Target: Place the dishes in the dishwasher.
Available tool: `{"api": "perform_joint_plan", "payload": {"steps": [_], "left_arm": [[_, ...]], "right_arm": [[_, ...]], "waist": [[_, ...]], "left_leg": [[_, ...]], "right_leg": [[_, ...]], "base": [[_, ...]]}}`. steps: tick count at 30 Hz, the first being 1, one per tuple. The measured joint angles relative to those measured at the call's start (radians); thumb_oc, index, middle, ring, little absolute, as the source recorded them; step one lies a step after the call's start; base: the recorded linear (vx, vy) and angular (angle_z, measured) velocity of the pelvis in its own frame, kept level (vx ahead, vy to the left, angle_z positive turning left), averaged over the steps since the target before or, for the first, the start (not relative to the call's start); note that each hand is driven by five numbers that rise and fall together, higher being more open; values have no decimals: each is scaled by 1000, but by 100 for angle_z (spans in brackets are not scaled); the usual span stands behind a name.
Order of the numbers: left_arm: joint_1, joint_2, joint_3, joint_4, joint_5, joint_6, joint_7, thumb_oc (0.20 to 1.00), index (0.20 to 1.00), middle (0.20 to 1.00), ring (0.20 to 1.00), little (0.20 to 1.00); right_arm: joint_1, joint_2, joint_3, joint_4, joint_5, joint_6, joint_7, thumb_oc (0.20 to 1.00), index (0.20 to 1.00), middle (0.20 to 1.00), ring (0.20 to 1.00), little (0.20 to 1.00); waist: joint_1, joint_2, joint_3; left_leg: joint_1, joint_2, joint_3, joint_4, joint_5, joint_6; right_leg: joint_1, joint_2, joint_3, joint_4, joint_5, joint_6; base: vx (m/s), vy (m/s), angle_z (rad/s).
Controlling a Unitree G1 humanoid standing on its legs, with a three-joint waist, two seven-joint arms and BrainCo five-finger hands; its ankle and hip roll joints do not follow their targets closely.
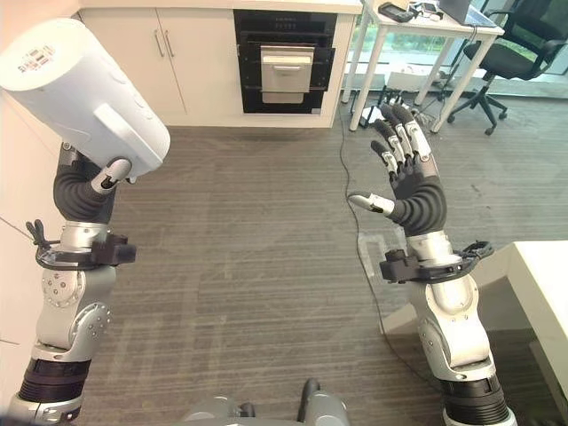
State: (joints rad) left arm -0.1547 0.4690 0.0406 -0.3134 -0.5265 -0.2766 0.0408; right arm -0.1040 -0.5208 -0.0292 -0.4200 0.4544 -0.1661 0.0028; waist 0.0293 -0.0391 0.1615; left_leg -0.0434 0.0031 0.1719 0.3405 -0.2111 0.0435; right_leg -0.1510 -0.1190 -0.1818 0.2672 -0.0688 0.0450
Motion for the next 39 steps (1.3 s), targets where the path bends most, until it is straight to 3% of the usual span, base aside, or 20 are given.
{"api": "perform_joint_plan", "payload": {"steps": [6, 7, 11, 20, 25, 27, 28, 29, 30, 32, 34, 36, 39], "left_arm": [[-2, 0, 0, 0, 2, 0, 12, 200, 200, 200, 200, 200], [37, -24, 1, -1, 2, -10, 14, 200, 200, 200, 200, 200], [42, -51, -1, 17, 6, -61, 17, 200, 200, 200, 200, 200], [79, -69, -1, 43, 34, -62, 20, 200, 200, 200, 200, 200], [122, -70, 1, 43, 32, -66, 20, 200, 200, 200, 200, 200], [160, -69, 1, 43, 31, -67, 20, 200, 200, 200, 200, 200], [159, -62, 2, 45, 27, -70, 20, 200, 200, 200, 200, 200], [159, -61, 4, 49, 27, -71, 19, 200, 200, 200, 200, 200], [160, -65, 4, 56, 27, -74, 15, 200, 200, 200, 200, 200], [159, -82, -2, 89, 27, -78, 3, 200, 200, 200, 200, 200], [165, -100, 1, 91, 27, -78, -2, 200, 200, 200, 200, 200], [196, -101, 42, 89, 26, -82, -7, 200, 200, 200, 200, 200], [224, -110, 84, 87, 7, -93, -13, 200, 200, 200, 200, 200]], "right_arm": [[1, -2, 0, 1, 2, 9, 1, 1000, 1000, 1000, 1000, 1000], [41, -2, 0, 1, 3, 9, 14, 1000, 1000, 1000, 1000, 1000], [61, 3, 3, 72, 30, 4, 76, 1000, 1000, 1000, 1000, 1000], [87, 7, 21, 78, 22, 8, 77, 1000, 1000, 1000, 1000, 1000], [114, 4, 20, 80, 17, 29, 82, 1000, 1000, 1000, 1000, 1000], [127, -2, 18, 80, 18, 29, 98, 1000, 1000, 1000, 1000, 1000], [125, -9, 20, 90, 19, 28, 114, 1000, 1000, 1000, 1000, 1000], [123, -9, 19, 98, 19, 28, 124, 1000, 1000, 1000, 1000, 1000], [120, -6, 17, 101, 19, 24, 129, 1000, 1000, 1000, 1000, 1000], [108, 23, 44, 126, 18, 25, 138, 1000, 1000, 1000, 1000, 1000], [115, 18, 46, 140, 18, 28, 147, 1000, 1000, 1000, 1000, 1000], [151, 11, 19, 134, 19, 21, 184, 1000, 1000, 1000, 1000, 1000], [187, -37, -20, 127, 29, 16, 199, 1000, 1000, 1000, 1000, 1000]], "waist": [[-29, 28, -2], [-47, 38, -46], [-45, 37, -45], [-45, 36, -42], [-44, 31, -31], [-46, 22, -7], [-35, -11, 26], [-28, -54, 72], [-26, -47, 88], [-29, 5, 113], [-20, 53, 140], [-5, 75, 148], [-1, 88, 140]], "left_leg": [[11, 9, -10, -69, -2, -3], [-9, 36, 0, -58, 9, -30], [-5, 29, 4, -62, 11, -31], [-18, 34, -18, -62, 10, -35], [-11, 43, -22, -68, 14, -43], [25, 38, -19, -81, 22, -55], [44, 18, -13, -60, 37, -78], [-30, 8, -28, 122, 70, -124], [-121, 32, -41, 252, 90, -132], [-199, 97, 7, 30, 91, -138], [-259, 159, -2, -31, 125, -148], [-336, 189, -99, -61, 163, -181], [-355, 204, -97, -5, 156, -176]], "right_leg": [[-49, 9, -9, 51, -14, -14], [-81, 26, -12, 81, -24, -37], [-79, 29, 1, 98, -18, -46], [-81, 30, -16, 96, -29, -34], [-77, 45, -21, 101, -45, -46], [-63, 44, -15, 125, -69, -55], [-76, 45, 28, 187, -115, -69], [-78, 41, 89, 221, -144, -95], [-59, 50, 97, 198, -139, -100], [9, 96, 83, 90, -126, -93], [95, 147, 89, -21, -111, -105], [131, 170, 102, -1, -100, -126], [151, 161, 137, 39, -138, -115]], "base": [[27, -30, 4], [0, 0, 0], [29, -17, -3], [60, -55, 5], [117, -134, 3], [90, -151, -6], [141, -56, 1], [190, 19, 7], [400, 181, 5], [422, 244, 23], [346, 177, 10], [397, 228, -18], [395, 257, -41]]}}
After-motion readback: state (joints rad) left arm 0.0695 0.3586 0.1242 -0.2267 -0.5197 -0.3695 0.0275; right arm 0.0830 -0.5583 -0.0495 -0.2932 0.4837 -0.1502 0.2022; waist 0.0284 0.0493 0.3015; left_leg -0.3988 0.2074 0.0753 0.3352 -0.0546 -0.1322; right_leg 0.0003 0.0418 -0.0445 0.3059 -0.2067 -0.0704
